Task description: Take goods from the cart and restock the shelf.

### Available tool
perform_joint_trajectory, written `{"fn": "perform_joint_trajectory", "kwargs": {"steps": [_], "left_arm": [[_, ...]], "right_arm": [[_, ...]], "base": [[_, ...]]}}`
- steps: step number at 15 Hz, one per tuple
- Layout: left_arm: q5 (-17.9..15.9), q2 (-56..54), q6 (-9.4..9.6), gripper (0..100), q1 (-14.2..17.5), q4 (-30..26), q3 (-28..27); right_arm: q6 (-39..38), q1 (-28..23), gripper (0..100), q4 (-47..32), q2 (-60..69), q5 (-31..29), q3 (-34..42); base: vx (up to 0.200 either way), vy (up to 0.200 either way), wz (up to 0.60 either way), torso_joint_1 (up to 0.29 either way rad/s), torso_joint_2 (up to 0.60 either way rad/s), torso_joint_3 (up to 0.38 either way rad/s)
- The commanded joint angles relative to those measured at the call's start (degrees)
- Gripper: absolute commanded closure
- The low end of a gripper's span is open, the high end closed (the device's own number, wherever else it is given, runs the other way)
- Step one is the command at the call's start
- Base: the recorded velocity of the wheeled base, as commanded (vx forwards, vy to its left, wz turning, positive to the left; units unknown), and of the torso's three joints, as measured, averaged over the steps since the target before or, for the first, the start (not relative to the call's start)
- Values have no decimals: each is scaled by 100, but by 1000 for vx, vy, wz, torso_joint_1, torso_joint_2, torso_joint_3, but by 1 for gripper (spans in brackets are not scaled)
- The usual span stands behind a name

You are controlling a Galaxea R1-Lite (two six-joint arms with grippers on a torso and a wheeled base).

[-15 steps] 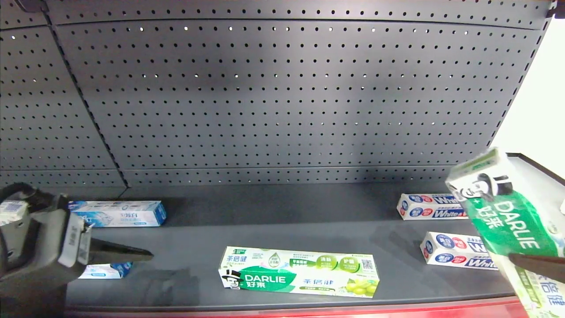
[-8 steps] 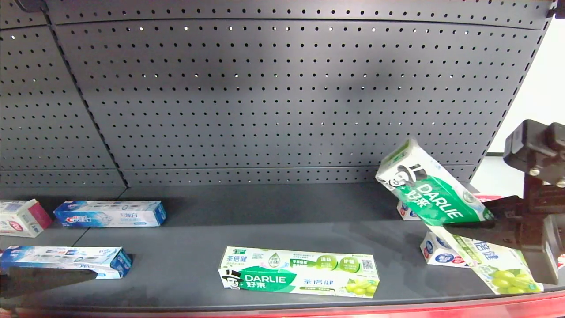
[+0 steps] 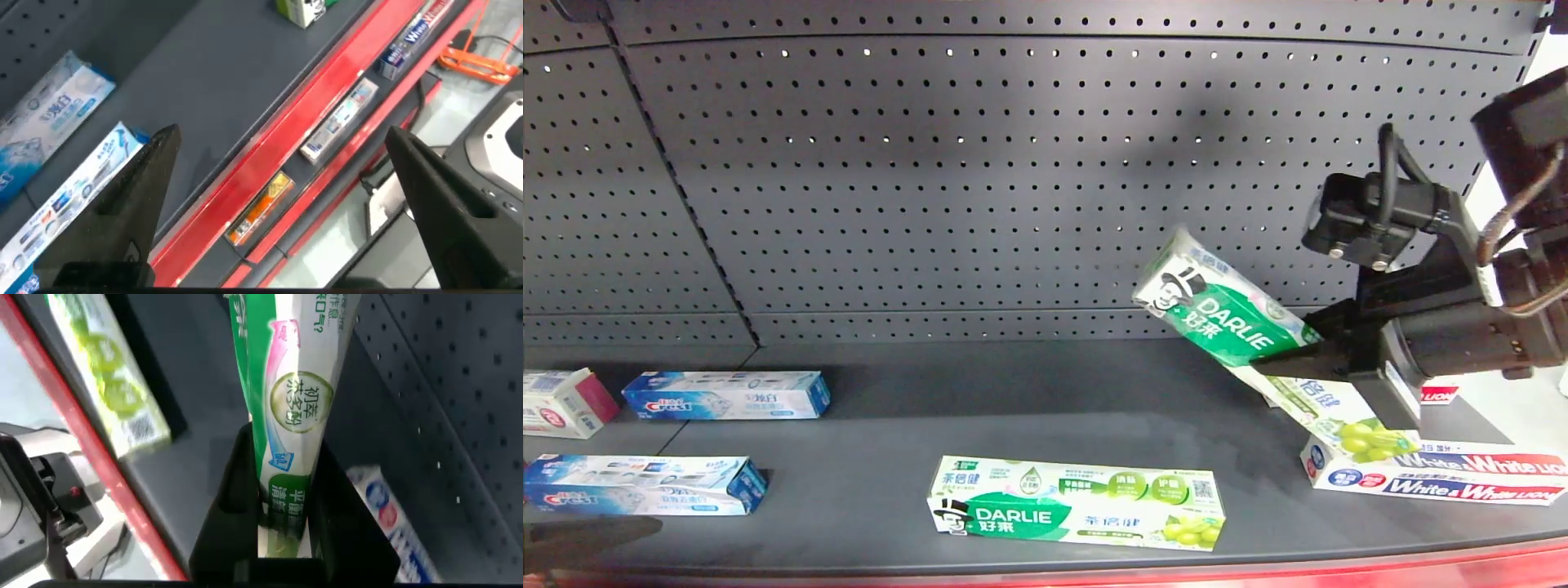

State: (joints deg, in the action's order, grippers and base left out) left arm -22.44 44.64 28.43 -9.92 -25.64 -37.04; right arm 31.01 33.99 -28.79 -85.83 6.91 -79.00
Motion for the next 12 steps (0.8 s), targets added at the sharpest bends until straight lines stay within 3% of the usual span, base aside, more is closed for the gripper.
{"fn": "perform_joint_trajectory", "kwargs": {"steps": [1,3,12], "left_arm": [[3,-175,-92,0,52,24,170],[3,-316,-180,0,61,32,285],[-155,-500,-189,0,465,41,460]], "right_arm": [[19,214,100,-30,-654,12,-476],[116,372,100,-39,-1014,21,-775],[300,855,100,-56,-2201,153,-1830]], "base": [[0,0,0,0,0,0],[0,0,0,0,0,0],[0,0,0,0,0,0]]}}
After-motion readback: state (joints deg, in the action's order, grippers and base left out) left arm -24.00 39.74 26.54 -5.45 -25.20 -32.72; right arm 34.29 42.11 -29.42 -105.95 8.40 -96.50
